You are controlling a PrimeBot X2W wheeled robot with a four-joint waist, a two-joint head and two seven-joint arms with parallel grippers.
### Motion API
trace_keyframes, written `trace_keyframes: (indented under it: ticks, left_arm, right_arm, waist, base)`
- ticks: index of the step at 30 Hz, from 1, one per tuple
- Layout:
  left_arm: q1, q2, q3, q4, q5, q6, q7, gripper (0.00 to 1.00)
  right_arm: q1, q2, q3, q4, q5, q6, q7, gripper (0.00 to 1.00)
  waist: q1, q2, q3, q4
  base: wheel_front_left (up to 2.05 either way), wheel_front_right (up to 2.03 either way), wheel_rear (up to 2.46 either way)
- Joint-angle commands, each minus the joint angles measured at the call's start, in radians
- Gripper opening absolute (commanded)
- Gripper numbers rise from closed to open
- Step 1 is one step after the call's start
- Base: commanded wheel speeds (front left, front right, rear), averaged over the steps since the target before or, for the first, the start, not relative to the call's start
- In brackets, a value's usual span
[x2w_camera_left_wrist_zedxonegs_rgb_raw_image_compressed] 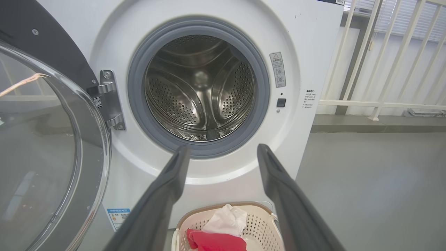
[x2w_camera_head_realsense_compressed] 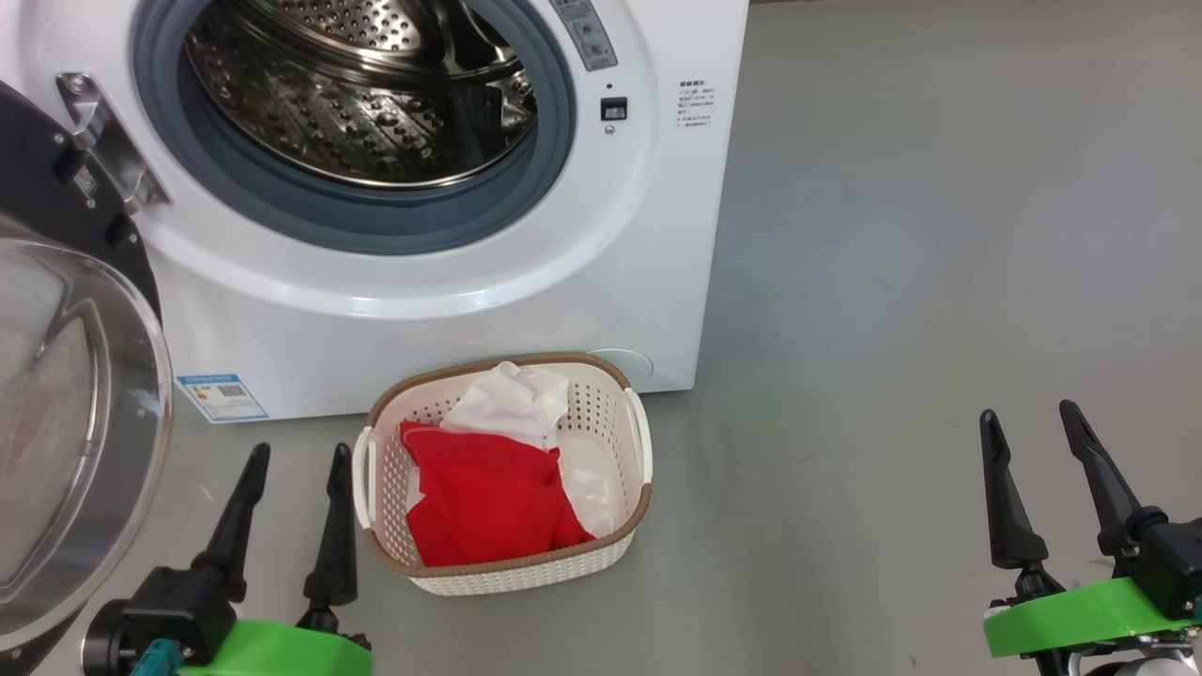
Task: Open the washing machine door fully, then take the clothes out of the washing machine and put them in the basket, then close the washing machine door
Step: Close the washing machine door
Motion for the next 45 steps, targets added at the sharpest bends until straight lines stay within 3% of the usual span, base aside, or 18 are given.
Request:
trace_keyframes:
  ticks: [1,16,45]
  left_arm:
    - [-0.024,0.011,0.032,-0.03,0.011,0.002,-0.009,1.0]
    - [-0.029,0.0,0.042,-0.045,0.008,0.02,-0.009,1.0]
    - [-0.038,-0.009,0.027,-0.107,0.005,0.082,-0.009,1.0]
  right_arm:
    - [-0.016,-0.013,0.026,-0.025,0.008,0.005,-0.006,1.0]
    - [-0.022,-0.013,0.032,-0.031,-0.001,0.005,-0.006,1.0]
    - [-0.098,-0.013,0.11,-0.043,-0.054,0.005,-0.006,1.0]
  waist:
    - [0.0,0.0,-0.001,0.001]
    - [0.0,0.0,0.009,0.058]
    - [0.0,0.0,0.057,0.353]
  base:
    - [0.0,0.0,0.0]
    - [0.0,0.0,0.0]
    - [0.0,0.0,0.0]
